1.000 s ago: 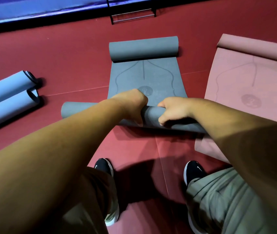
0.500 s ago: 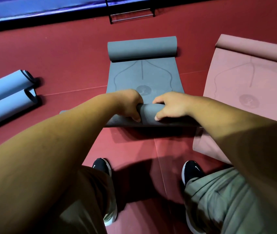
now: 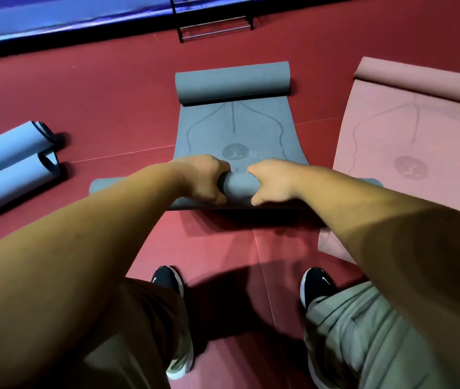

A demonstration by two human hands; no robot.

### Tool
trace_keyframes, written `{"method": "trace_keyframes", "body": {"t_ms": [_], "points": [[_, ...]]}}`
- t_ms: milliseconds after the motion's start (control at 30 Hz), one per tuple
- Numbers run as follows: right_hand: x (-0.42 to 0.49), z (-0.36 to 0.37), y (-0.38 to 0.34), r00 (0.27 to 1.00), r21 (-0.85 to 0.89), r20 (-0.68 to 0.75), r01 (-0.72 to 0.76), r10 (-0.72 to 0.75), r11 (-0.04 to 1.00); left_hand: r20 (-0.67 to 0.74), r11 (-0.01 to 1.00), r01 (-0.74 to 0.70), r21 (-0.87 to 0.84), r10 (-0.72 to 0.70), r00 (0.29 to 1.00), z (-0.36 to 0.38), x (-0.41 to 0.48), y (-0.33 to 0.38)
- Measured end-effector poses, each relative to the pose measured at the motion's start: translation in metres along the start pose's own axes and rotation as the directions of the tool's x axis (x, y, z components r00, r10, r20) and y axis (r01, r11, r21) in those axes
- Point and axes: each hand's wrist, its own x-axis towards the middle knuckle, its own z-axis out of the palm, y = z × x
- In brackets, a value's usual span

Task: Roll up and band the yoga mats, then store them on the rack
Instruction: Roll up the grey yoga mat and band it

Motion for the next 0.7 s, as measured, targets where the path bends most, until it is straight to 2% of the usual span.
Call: {"method": "trace_keyframes", "body": {"t_ms": [100, 200, 367, 533, 600, 700], "points": [[0.003, -0.002, 0.001, 1.0, 0.029, -0.014, -0.023, 0.023, 0.999, -0.09, 0.992, 0.022, 0.122, -0.011, 0.996, 0.004, 0.0, 0.005], [0.002, -0.004, 0.001, 1.0, -0.007, -0.017, -0.024, 0.024, 1.0, -0.122, 0.998, 0.024, 0.059, -0.017, 0.992, 0.011, 0.004, 0.009], [-0.005, -0.005, -0.004, 0.998, -0.075, -0.068, -0.016, 0.01, 0.997, 0.062, 0.999, 0.029, -0.027, -0.027, 0.998, 0.003, 0.003, 0.004], [-0.008, 0.002, -0.009, 0.986, -0.122, -0.16, 0.031, -0.05, 0.992, 0.179, 0.986, 0.063, -0.154, -0.035, 0.983, -0.003, 0.003, 0.002], [-0.009, 0.002, -0.009, 0.988, -0.113, -0.146, 0.028, -0.045, 0.993, 0.208, 0.981, 0.074, -0.181, -0.035, 0.977, -0.003, 0.002, 0.002], [-0.011, -0.001, -0.01, 0.995, -0.096, -0.096, 0.0, -0.01, 0.995, 0.203, 0.989, 0.062, -0.134, -0.034, 0.979, -0.002, 0.004, 0.005]]}}
